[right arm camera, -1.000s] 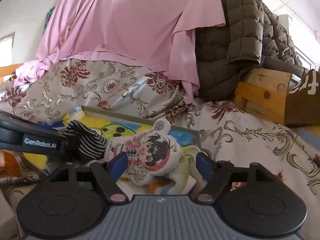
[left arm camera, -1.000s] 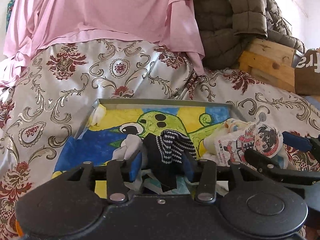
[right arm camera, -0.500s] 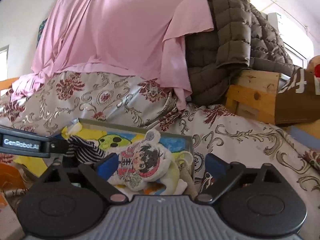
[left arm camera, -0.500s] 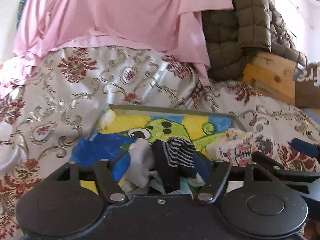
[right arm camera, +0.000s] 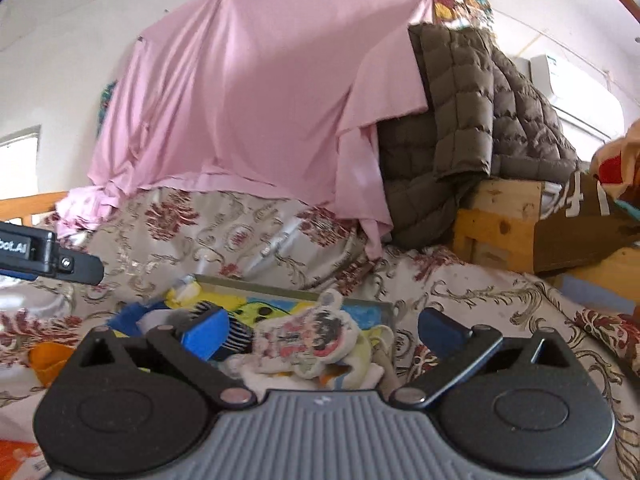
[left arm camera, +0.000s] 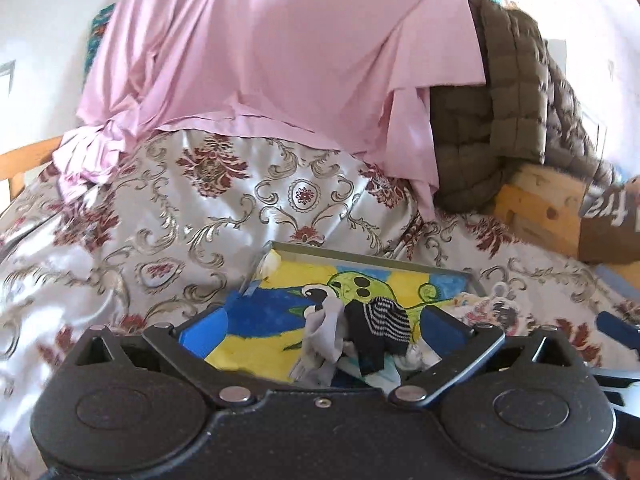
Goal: Organize soft objects
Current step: 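Move both grippers back over the orange band and white tissue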
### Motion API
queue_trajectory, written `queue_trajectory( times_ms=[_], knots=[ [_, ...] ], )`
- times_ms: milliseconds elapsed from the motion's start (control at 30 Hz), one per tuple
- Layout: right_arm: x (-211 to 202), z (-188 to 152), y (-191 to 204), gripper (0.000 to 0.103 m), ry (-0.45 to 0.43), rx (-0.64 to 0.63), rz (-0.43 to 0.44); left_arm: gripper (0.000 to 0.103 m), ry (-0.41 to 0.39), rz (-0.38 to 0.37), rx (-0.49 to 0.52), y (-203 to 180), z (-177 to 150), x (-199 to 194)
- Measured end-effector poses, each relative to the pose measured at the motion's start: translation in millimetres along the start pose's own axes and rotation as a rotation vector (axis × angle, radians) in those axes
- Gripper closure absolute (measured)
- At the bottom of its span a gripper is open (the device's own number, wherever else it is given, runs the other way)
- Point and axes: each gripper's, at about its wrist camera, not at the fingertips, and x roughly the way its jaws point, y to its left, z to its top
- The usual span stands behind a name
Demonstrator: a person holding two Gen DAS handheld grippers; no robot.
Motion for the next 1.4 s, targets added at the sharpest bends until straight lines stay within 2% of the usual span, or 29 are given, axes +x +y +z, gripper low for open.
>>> queue_trajectory(
  times_ms=[200,433,567,767,1033,1200,1400],
  knots=[
    [-34.2,-2.0,20.2,0.0,-0.046,-0.032,0.041,0.001,-0.023,0.02,0.014,15.2,-19.3,-49.5],
    [-72.6,-4.4,31.9,0.0,-0.062,-0.014,0.066,0.001,0.009,0.075,-0.019,42.7,-50.5,-102.1],
    [-92.7,-8.1,40.8,0.0,-0.038,-0.025,0.082,0.001,0.025,0.098,-0.002,54.7,-63.2,-124.4],
    [-122.4,-16.9,61.5,0.0,0.005,-0.057,0.11,0.001,0.059,0.07,0.034,69.2,-72.1,-145.9],
    [-156.4,-31.6,98.3,0.0,0.085,-0.097,0.217,0.001,0.083,0.046,0.069,84.3,-71.9,-167.6],
    [-169.3,-43.9,122.9,0.0,0.162,-0.116,0.302,0.001,0.106,0.106,0.045,102.2,-69.9,-175.3],
    [-176.9,-53.2,155.3,0.0,0.205,-0.207,0.408,0.001,0.096,0.155,0.101,119.4,-61.1,-194.5]
  ],
)
